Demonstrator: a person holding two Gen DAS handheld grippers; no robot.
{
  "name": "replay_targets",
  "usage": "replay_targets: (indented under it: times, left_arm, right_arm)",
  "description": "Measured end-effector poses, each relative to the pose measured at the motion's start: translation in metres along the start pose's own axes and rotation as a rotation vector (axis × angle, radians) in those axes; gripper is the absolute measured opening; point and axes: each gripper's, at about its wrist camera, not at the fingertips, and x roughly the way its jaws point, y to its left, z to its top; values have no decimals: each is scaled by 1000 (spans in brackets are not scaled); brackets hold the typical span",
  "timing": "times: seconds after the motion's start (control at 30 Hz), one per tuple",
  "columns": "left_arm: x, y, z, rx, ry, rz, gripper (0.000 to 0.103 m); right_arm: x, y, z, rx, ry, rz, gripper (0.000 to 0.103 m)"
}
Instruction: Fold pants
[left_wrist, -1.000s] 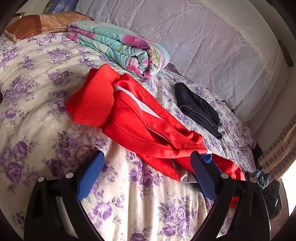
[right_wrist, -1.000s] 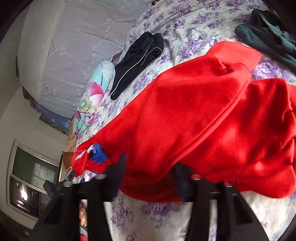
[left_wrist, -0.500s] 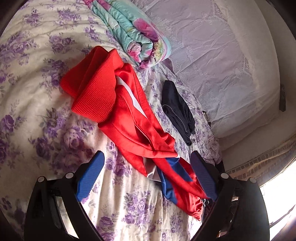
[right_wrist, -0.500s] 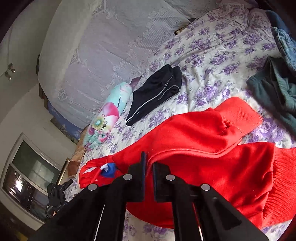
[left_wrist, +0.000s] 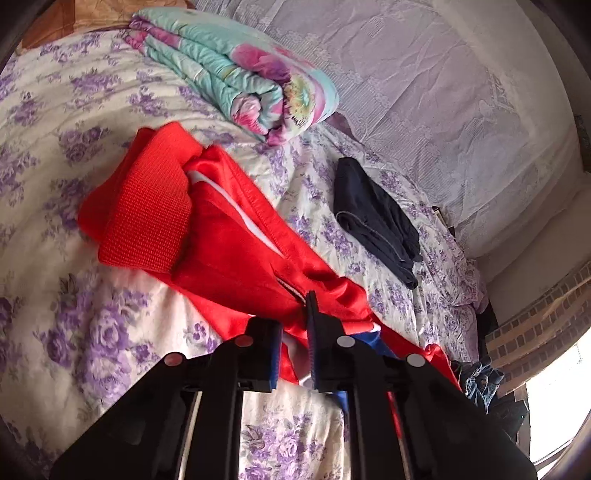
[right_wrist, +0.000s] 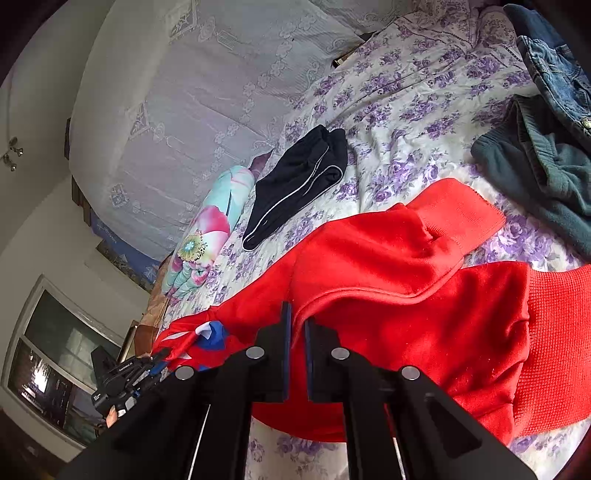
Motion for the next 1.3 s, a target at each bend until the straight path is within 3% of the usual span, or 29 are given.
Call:
replay_targets:
  times: [0.13,0.33,0.37,0.4,0.43,0.47,0.5,0.57,0.63,0.77,0.93,0.97,1.13,1.3]
  left_arm:
    - [0,-12,27,17,-47,-14,10]
    - [20,-57,102,37,-182,21,10]
    - [24,-62,112,37,-213,49,10]
    - [29,-64,121,29,-229,95,22]
    - [36,-63,127,5,-209,143,40]
    - [43,-58,128,-29,-159,174,79]
    - [45,-49,124,-68,-117,152,90]
    - [40,-32,107,-99,-74,2,90]
    - [34,-15,86,-117,-15,-64,90]
    - [8,25,47,-167,17,-142,90]
    - [-18,67,11,-167,53,-72,89]
    - [-22,72,7,-160,56,-71,84]
    - [-26,73,7,-143,63,-51,81]
    - [2,72,27,-193,35,-9,83]
  right_arm:
    - [7,9,16,-5,-1,5,6]
    - [46,32,112,-43,-86,-42,6]
    - [55,31,125,-48,-103,-66,11]
    - [61,29,134,-50,-111,-111,21]
    - [64,24,136,-29,-111,-169,61]
    - [61,18,133,9,-121,-169,76]
    - [55,12,123,37,-136,-120,76]
    - [45,6,103,20,-116,-73,76]
    - [32,4,86,-4,-103,-91,76]
    - [-7,16,47,-84,-86,-48,76]
    - [-46,21,-20,-177,-23,-64,76]
    - [-52,17,-31,-167,-2,-67,76]
    - [-65,-24,-63,17,113,-61,76]
    - [-69,-46,-58,149,109,-44,69]
